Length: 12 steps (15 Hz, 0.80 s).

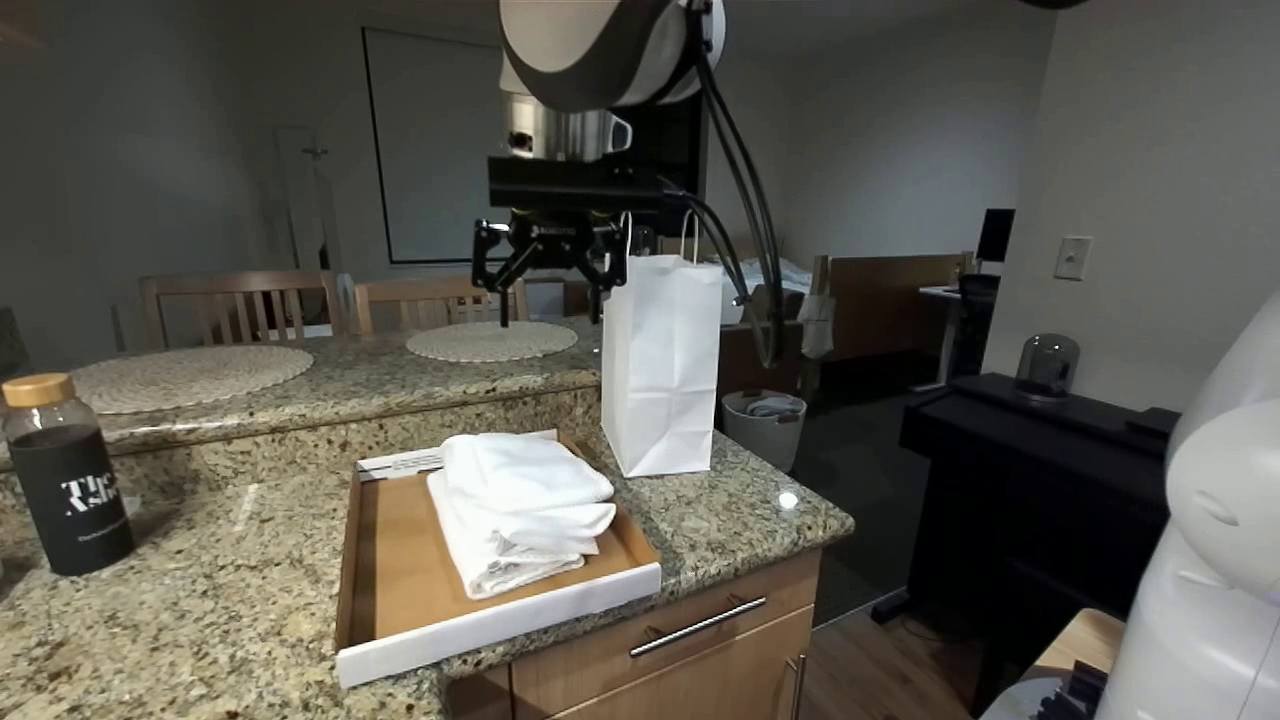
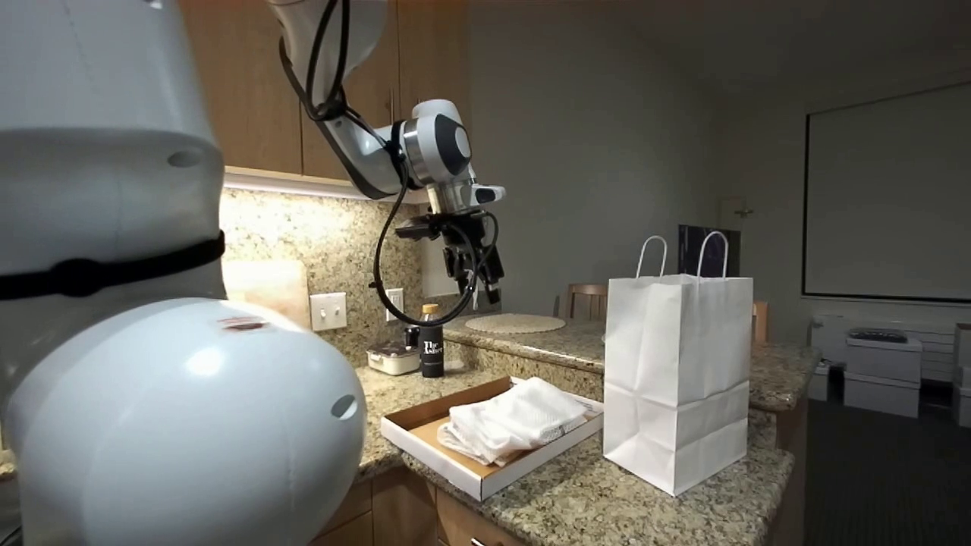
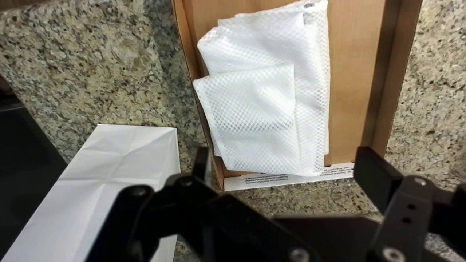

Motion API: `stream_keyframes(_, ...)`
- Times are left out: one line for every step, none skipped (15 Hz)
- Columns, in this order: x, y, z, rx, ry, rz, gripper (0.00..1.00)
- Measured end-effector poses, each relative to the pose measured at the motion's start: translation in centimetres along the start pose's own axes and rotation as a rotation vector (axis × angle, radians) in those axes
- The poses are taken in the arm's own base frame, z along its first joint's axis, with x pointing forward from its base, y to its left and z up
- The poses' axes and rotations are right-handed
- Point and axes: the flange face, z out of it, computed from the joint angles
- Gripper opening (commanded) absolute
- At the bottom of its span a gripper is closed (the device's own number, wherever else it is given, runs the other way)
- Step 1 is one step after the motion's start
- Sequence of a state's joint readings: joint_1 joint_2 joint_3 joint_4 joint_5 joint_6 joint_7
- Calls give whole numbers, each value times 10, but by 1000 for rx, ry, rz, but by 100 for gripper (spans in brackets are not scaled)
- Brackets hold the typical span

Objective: Pick up one towel and put it in the white bag.

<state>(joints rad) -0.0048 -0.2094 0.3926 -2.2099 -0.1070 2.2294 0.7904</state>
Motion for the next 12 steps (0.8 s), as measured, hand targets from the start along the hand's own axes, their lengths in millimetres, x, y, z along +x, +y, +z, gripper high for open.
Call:
stream_keyframes(1, -1, 3, -3, -14, -5, 100)
stream_keyframes(5, -3, 9, -10, -38, -14, 100)
stream_keyframes(11, -7, 18, -18, -64, -25, 100)
stream_keyframes(18, -12, 31, -34, -88, -36, 100)
stream_keyframes(26, -17, 47, -57, -112, -49, 100)
stream_keyframes(34, -22, 65, -84, -136, -64, 100)
stream_keyframes(42, -26, 84, -114, -159, -79, 100)
stream_keyframes(50, -31, 103, -141, -179, -91, 100)
stream_keyframes(57, -37, 122, -166, -200, -102, 100)
stream_keyframes(62, -43, 139, -188, -222, -109, 100)
stream_keyframes(65, -51, 153, -208, -243, -116, 100)
stream_keyframes(66, -59, 166, -226, -261, -123, 100)
